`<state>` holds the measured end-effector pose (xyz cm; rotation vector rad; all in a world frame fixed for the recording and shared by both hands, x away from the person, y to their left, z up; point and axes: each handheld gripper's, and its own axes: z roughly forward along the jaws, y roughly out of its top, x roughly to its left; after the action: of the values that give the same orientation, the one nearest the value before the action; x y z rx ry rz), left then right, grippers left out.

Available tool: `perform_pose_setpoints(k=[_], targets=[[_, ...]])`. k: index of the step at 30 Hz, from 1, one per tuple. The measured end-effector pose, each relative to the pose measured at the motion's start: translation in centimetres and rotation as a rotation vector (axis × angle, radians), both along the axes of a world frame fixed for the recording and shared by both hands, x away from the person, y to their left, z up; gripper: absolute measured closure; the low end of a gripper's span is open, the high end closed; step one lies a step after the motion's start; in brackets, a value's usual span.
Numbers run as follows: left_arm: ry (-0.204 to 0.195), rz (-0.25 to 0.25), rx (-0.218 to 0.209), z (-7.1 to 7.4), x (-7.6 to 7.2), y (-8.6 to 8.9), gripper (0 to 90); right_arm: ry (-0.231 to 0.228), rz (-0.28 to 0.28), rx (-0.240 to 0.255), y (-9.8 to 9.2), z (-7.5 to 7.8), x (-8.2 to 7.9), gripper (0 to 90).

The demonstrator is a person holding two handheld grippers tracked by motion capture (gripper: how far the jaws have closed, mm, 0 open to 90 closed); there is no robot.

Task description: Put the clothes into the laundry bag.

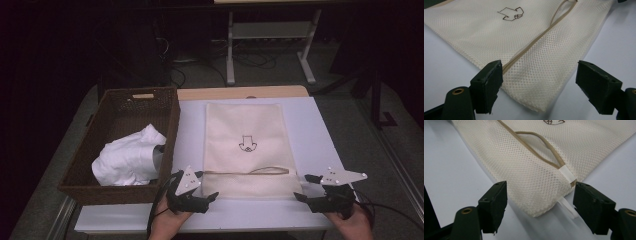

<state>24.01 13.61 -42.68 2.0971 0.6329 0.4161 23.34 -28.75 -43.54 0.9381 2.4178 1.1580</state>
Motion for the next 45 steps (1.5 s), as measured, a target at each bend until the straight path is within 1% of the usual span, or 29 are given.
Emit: perform_pose_setpoints(k=[8,9,10,12,14,15,16,17,20,21,22,23,24,25,28,29,30,31,34,35,36,37,38,39,41,43,45], targets=[[0.013,0.000,-0.007,-0.1,0.3,-0.1,21.0,0.008,0.000,0.014,-0.1,-0.2,0.4,26.6],[0.023,0.000,-0.016,0.0,0.3,0.0,21.0,0.008,0.000,0.014,-0.1,-0.2,0.4,26.6],[0.035,0.003,-0.036,0.0,0.4,0.0,21.0,0.002,-0.002,0.035,0.0,0.0,0.6,26.7],[0.050,0.010,-0.058,0.1,0.5,0.1,21.0,0.000,0.004,0.043,0.2,0.2,0.8,26.8],[0.060,0.012,-0.067,0.3,0.6,0.2,21.0,-0.023,0.029,0.029,1.0,1.0,1.3,26.8],[0.060,0.014,-0.068,0.4,0.6,0.2,21.0,-0.023,0.029,0.029,1.0,1.0,1.3,27.2],[0.056,0.013,-0.071,0.5,0.5,0.2,21.0,-0.032,0.039,0.023,1.3,1.4,1.5,28.0],[0.051,0.012,-0.067,0.6,0.5,0.3,21.0,-0.052,0.052,0.008,1.9,2.0,1.8,27.9],[0.038,0.013,-0.061,0.7,0.3,0.3,21.1,-0.065,0.072,-0.001,2.6,2.9,2.7,29.1],[0.038,0.013,-0.061,0.7,0.2,0.2,21.1,-0.065,0.072,-0.001,2.6,2.9,2.7,29.1],[0.037,0.009,-0.060,0.7,0.2,0.2,21.1,-0.068,0.079,-0.005,2.8,3.2,3.0,29.6],[0.039,0.006,-0.060,0.8,0.2,0.2,21.1,-0.068,0.087,-0.009,3.0,3.4,3.5,29.9],[0.038,0.004,-0.055,0.8,0.1,0.1,21.2,-0.060,0.100,-0.022,3.6,3.8,4.3,31.0],[0.036,0.001,-0.049,0.9,0.1,0.1,21.2,-0.060,0.100,-0.022,3.6,3.8,4.3,31.0],[0.038,-0.011,-0.056,1.3,-0.1,0.0,22.6,-0.048,0.129,-0.040,4.5,4.3,5.6,31.8],[0.036,-0.016,-0.055,1.7,-0.2,0.0,24.6,-0.044,0.142,-0.045,4.9,4.6,6.2,32.0],[0.037,-0.015,-0.061,2.0,-0.3,0.0,24.6,-0.044,0.142,-0.045,4.9,4.6,6.2,32.0],[0.045,-0.022,-0.078,2.5,-0.4,0.0,24.6,-0.041,0.153,-0.041,5.2,4.9,6.6,31.8],[0.043,-0.032,-0.108,3.9,-0.7,0.3,24.6,-0.040,0.161,-0.038,5.5,5.1,6.9,31.7],[0.054,-0.028,-0.131,4.6,-0.7,0.4,22.9,-0.040,0.166,-0.035,5.7,5.1,7.1,31.7],[0.065,-0.034,-0.149,5.1,-0.7,0.6,21.5,-0.034,0.168,-0.035,5.9,5.2,7.3,31.6],[0.077,-0.036,-0.161,5.6,-0.6,0.9,21.8,-0.028,0.176,-0.039,6.2,5.2,7.6,31.6],[0.086,-0.035,-0.173,6.0,-0.4,1.1,21.8,-0.028,0.176,-0.039,6.2,5.2,7.6,31.6],[0.103,-0.036,-0.195,6.7,-0.3,1.5,21.8,-0.026,0.176,-0.039,6.3,5.3,7.7,31.5],[0.122,-0.046,-0.209,7.6,0.1,2.1,23.1,-0.024,0.186,-0.041,6.7,5.4,8.0,31.4],[0.142,-0.043,-0.216,8.4,0.7,2.8,23.6,-0.027,0.187,-0.042,6.9,5.6,8.1,31.4],[0.178,-0.042,-0.232,8.9,1.4,3.6,23.6,-0.033,0.188,-0.045,7.1,5.9,8.3,31.2]])
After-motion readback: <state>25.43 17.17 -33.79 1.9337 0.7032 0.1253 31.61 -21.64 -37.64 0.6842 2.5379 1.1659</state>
